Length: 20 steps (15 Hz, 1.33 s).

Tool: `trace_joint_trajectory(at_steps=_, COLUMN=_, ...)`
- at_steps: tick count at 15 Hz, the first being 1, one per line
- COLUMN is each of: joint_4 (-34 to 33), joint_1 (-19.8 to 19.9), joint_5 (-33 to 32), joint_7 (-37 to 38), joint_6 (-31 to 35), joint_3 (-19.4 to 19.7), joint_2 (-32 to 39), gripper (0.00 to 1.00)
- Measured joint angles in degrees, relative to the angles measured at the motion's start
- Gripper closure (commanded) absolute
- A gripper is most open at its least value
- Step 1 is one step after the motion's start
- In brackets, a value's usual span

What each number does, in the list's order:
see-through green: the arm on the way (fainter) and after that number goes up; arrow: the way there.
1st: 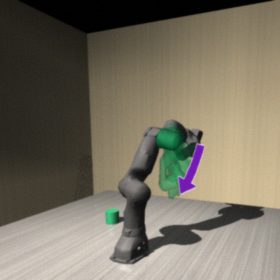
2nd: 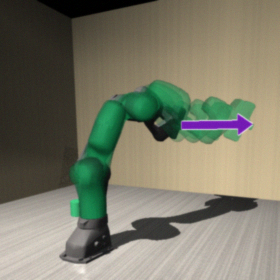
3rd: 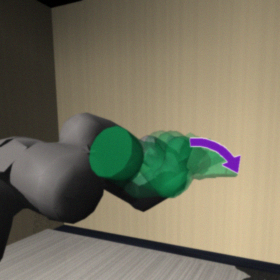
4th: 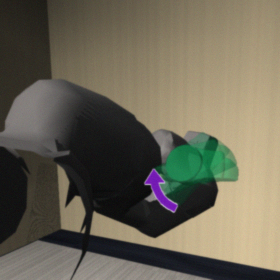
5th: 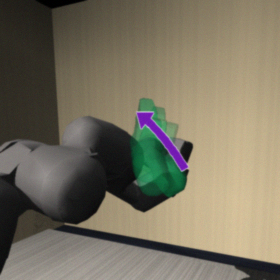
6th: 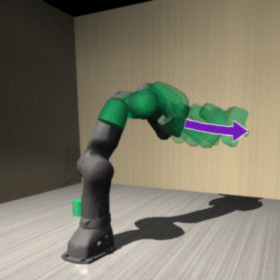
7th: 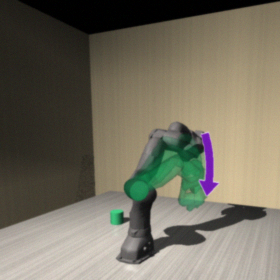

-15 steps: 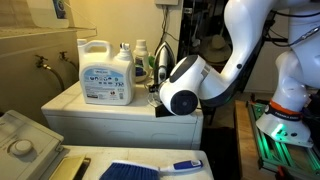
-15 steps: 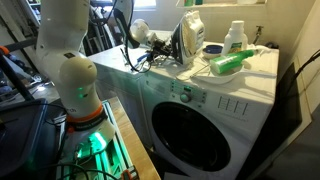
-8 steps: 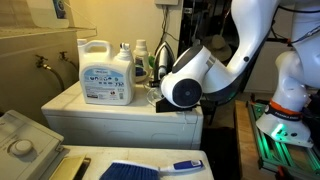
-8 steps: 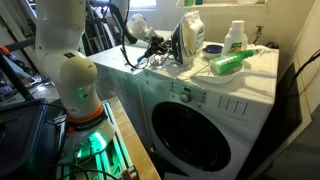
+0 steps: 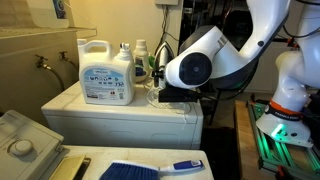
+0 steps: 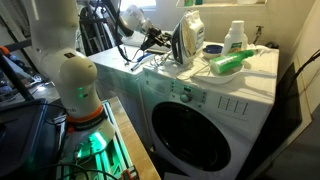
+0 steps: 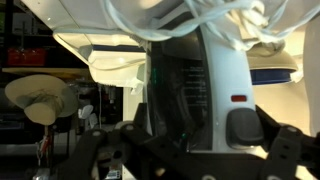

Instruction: Place the iron upright

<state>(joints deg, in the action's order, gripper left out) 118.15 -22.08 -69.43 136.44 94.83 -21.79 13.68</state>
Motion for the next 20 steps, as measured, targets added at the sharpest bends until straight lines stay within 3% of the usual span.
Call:
trace_joint_trajectory(at_steps=4, joint_4=-2.77, joint_1=0.00, joint_5=3.98, joint_7=-0.26, joint_6=2.55, joint_3=-0.05, joint_2=-0.46, gripper=0.00)
trace_joint_trajectory(at_steps=10, joint_4=-7.19, joint_1=0.73, joint_5=16.01, joint_7=-5.42, joint_6=10.16, joint_3=0.28, joint_2=-3.09, gripper=0.00)
trace_joint_trajectory(at_steps=14, joint_4=-9.12, joint_1=0.83, joint_5=24.16, joint_7=-13.07, joint_6=10.07, joint_3=1.14, joint_2=-4.73, gripper=0.00)
trace_joint_trajectory(at_steps=20, joint_4=-10.19, joint_1=0.85, joint_5=29.42, joint_7=-22.91, joint_6=7.40, joint_3=1.93, joint_2=-9.84, gripper=0.00)
